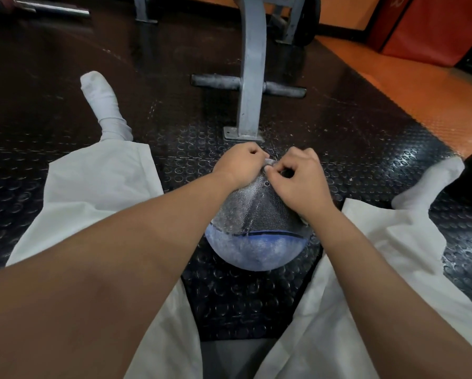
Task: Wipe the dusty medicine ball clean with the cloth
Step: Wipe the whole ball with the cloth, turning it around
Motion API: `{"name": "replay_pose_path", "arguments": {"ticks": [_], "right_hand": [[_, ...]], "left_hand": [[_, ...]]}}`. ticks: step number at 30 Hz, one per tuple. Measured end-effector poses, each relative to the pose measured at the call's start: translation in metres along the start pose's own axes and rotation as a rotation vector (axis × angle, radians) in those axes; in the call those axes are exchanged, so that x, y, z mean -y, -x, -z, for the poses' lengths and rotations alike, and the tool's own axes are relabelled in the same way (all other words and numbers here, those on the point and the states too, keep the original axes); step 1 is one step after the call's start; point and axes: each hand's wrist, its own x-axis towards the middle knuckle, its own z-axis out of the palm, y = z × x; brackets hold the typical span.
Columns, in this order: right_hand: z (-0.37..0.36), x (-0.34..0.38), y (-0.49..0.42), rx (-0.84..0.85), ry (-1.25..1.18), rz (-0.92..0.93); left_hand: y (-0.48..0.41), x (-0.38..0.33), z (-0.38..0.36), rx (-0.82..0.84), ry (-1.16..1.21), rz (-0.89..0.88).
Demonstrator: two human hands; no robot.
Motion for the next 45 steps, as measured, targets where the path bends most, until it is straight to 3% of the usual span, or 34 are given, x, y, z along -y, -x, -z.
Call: {"name": "replay_pose_path", "arguments": {"ticks": [4, 6, 11, 13, 16, 20, 22, 27, 29, 32, 36, 38, 42, 45], "right_hand": [[-0.003, 0.011, 0.032, 0.124, 0.024, 0.286], [0.0, 0.01, 0.031, 0.168, 0.033, 0.342], [0.0, -0.007, -0.013, 0.023, 0.047, -0.008], [-0.002, -0.008, -0.014, -0.039, 0.111, -0.035], [-0.005, 0.006, 0.013, -0.079, 0.111, 0.143], [-0.005, 0.011, 0.039, 0.042, 0.095, 0.397], [0.0, 0.002, 0.027, 0.032, 0.098, 0.343], [0.002, -0.011, -0.015, -0.023, 0.113, -0.066], [0.0, -0.011, -0.012, -0.042, 0.135, -0.038], [-0.001, -0.005, 0.013, -0.078, 0.077, 0.152], [0.003, -0.008, 0.027, 0.026, 0.006, 0.312], [0.005, -0.014, 0.012, -0.007, 0.016, 0.2], [0.005, -0.024, -0.026, -0.014, -0.053, -0.263], [0.003, -0.022, -0.019, -0.033, 0.0, -0.182]], "left_hand": [[-0.005, 0.002, 0.002, 0.005, -0.009, 0.005], [-0.007, 0.004, 0.002, 0.012, 0.014, 0.003], [-0.006, 0.002, -0.004, 0.003, 0.018, 0.008], [-0.006, 0.001, -0.006, 0.002, 0.009, 0.016], [-0.01, 0.001, -0.005, -0.006, 0.028, 0.021], [-0.012, 0.002, -0.004, 0.001, 0.029, 0.023], [-0.009, 0.001, -0.006, 0.022, 0.03, 0.008], [-0.01, -0.005, -0.009, 0.011, -0.012, 0.027], [-0.013, -0.005, -0.011, 0.011, -0.02, 0.038], [-0.016, -0.006, -0.01, 0.0, -0.018, 0.027], [-0.015, -0.003, -0.01, 0.029, 0.004, 0.014], [-0.015, -0.003, -0.012, 0.027, -0.012, 0.001], [-0.016, -0.006, -0.015, 0.009, -0.034, 0.022], [-0.019, -0.005, -0.013, 0.0, -0.025, 0.033]]}}
